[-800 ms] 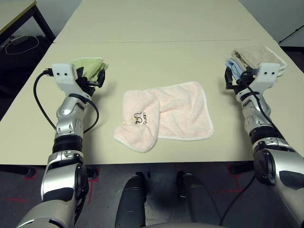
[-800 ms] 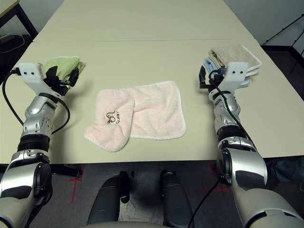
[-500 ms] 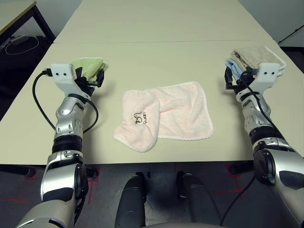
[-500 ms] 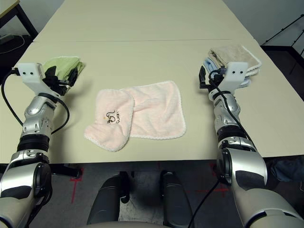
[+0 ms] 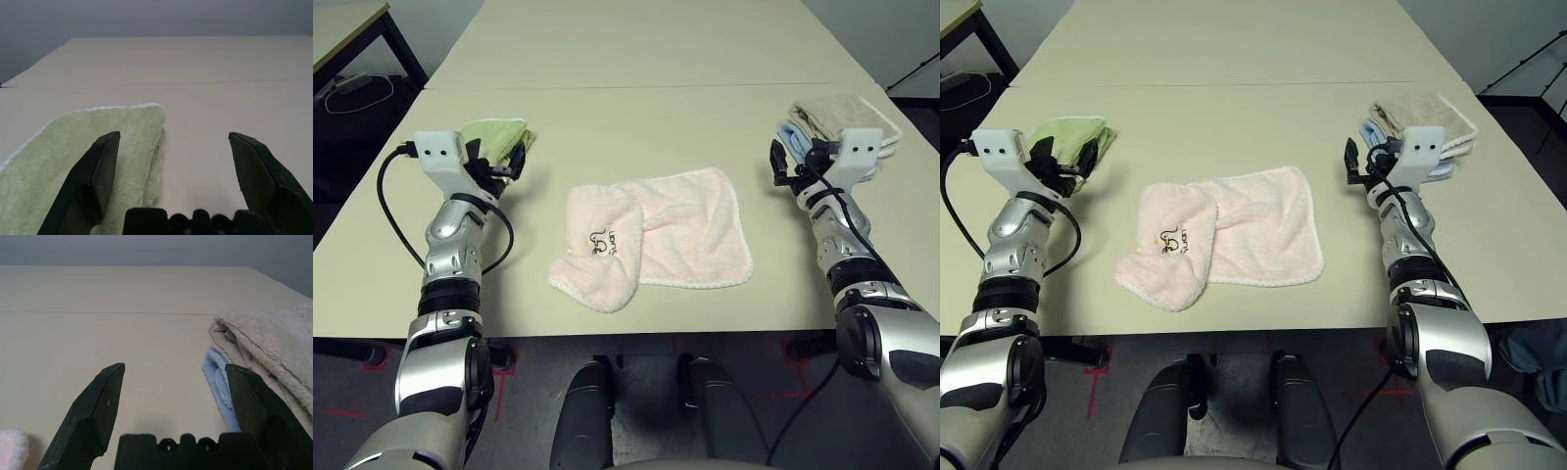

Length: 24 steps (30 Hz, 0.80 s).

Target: Fold the towel and set it aside.

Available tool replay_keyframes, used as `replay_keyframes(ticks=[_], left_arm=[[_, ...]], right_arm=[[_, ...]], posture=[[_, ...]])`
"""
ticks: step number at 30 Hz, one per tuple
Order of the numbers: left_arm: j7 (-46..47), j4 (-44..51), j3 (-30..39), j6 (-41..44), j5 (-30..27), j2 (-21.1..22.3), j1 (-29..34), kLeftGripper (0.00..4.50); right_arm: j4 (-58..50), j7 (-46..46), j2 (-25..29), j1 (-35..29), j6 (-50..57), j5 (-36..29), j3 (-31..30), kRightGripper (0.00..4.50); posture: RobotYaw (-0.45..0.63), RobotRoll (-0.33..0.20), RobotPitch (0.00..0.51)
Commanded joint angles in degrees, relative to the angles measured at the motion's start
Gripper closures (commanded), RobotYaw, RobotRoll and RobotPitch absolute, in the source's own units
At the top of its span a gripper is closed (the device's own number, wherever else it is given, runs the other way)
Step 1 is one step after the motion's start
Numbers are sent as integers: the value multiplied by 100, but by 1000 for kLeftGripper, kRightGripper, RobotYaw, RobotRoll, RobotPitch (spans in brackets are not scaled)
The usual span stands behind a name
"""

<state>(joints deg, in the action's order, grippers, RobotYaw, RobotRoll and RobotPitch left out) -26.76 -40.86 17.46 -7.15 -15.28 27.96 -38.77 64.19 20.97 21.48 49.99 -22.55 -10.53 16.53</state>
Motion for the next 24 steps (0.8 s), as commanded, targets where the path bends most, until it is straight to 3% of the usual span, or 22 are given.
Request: replay_keyframes(ticks=[1, 7, 12, 19, 24], left_arm=[[-941, 301, -141, 534, -285, 195, 206, 0], [-2621, 587, -527, 1341, -500, 647, 219, 0], [-3625, 594, -1064, 1789, -291, 1036, 59, 0], [-3945, 284, -1584, 968, 297, 1005, 59, 0], [-4089, 177, -1589, 860, 258, 981, -110, 0]], right_arm=[[108, 104, 41, 10, 69, -4, -2, 36], [67, 181, 16, -42, 65, -12, -4, 36], [68, 325, 41, -56, 99, 27, -54, 36], [396, 1227, 38, 163, 545, 162, -319, 36], [575, 1891, 197, 635, 893, 184, -406, 36]], posture=[[4, 0, 152], [7, 0, 155], [21, 0, 166], [14, 0, 181], [21, 0, 184]])
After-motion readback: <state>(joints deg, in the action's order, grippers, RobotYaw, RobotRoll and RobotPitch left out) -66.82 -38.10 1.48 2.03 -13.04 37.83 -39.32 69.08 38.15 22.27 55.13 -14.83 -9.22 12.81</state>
